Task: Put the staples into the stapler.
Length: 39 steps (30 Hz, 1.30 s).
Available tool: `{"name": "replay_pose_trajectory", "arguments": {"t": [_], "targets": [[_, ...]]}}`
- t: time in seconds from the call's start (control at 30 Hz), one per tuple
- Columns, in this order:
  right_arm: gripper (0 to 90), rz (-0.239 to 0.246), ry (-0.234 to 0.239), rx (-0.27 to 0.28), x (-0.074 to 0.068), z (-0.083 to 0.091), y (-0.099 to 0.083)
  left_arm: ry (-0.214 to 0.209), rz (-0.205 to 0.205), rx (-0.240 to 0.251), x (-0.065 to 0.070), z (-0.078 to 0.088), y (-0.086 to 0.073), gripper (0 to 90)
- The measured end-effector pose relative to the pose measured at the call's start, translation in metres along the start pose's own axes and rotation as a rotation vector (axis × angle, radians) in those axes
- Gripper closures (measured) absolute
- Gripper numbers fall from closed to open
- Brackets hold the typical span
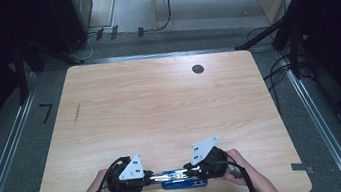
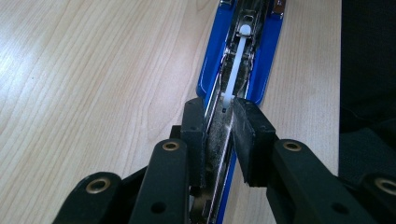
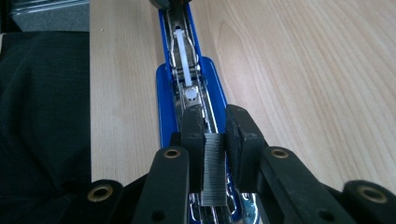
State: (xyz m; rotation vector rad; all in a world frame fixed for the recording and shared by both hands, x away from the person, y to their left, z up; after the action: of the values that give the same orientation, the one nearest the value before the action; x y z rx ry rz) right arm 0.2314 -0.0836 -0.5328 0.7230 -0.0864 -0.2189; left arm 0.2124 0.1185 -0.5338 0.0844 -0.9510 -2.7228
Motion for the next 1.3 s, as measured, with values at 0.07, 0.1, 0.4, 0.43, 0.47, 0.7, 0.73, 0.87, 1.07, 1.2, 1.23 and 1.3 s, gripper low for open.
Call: {"name": "replay_pose_trajectory", "arguments": {"t": [0.07, 0.1, 0.4, 0.43, 0.47, 0.7, 0.73, 0.87, 1.07, 1.2, 1.23, 1.3], "targets": [[79.7, 0.003, 0.004, -0.003, -0.0001, -0.0003, -0.0013, 0.001, 0.0, 0.0, 0.0, 0.0, 0.0, 75.4], [79.6, 0.007, 0.004, -0.002, 0.0002, -0.0003, -0.0017, 0.001, 0.0, 0.0, 0.0001, 0.0, 0.0, 75.4], [79.7, 0.034, 0.014, 0.003, 0.0, 0.0013, -0.0036, 0.002, 0.002, 0.0, 0.0004, 0.0, 0.0, 75.4], [79.7, 0.039, 0.012, 0.002, 0.0, 0.0015, -0.0037, 0.003, 0.002, 0.0, 0.0004, 0.0, 0.0, 75.4], [79.7, 0.039, 0.012, 0.002, -0.0001, 0.0016, -0.0036, 0.003, 0.002, 0.0, 0.0004, 0.0, 0.0, 75.4], [79.6, 0.049, 0.018, 0.0, 0.0, 0.0035, -0.0038, 0.003, 0.001, -0.001, 0.0004, 0.0, 0.0, 75.4], [79.5, 0.047, 0.018, -0.004, 0.0, 0.0043, -0.004, 0.003, 0.001, -0.001, 0.0004, 0.0, 0.0, 75.4], [79.3, 0.047, 0.017, -0.004, 0.0003, 0.0048, -0.0043, 0.003, -0.001, -0.002, 0.0002, 0.0, 0.0001, 75.4], [78.9, 0.072, 0.015, -0.041, -0.0024, 0.0007, -0.0063, 0.003, 0.001, -0.002, 0.0002, 0.0, 0.0001, 75.4], [78.3, 0.079, 0.014, -0.048, -0.002, 0.0022, -0.008, 0.002, 0.001, -0.002, 0.0002, 0.0, 0.0001, 75.4], [77.6, 0.08, 0.015, -0.053, -0.0018, 0.0025, -0.0086, 0.002, 0.002, -0.001, 0.0002, 0.0, 0.0001, 75.4], [76.1, 0.077, 0.017, -0.058, -0.0013, 0.0029, -0.0101, 0.003, 0.002, -0.001, 0.0002, -0.0001, 0.0002, 75.4]]}}
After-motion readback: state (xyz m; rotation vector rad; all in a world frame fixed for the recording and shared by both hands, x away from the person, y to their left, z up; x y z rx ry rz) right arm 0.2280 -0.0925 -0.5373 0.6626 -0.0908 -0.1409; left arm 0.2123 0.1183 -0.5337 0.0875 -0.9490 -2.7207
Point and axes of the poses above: each handheld gripper's, and its own axes: z roughly backward along the jaws, y roughly out of its top, x roughly to its right, the point moved 6 cm from there along -z, roughly forward along the jaws, and after that the axes turned 4 degrees about -y, right-handed, at the moved point
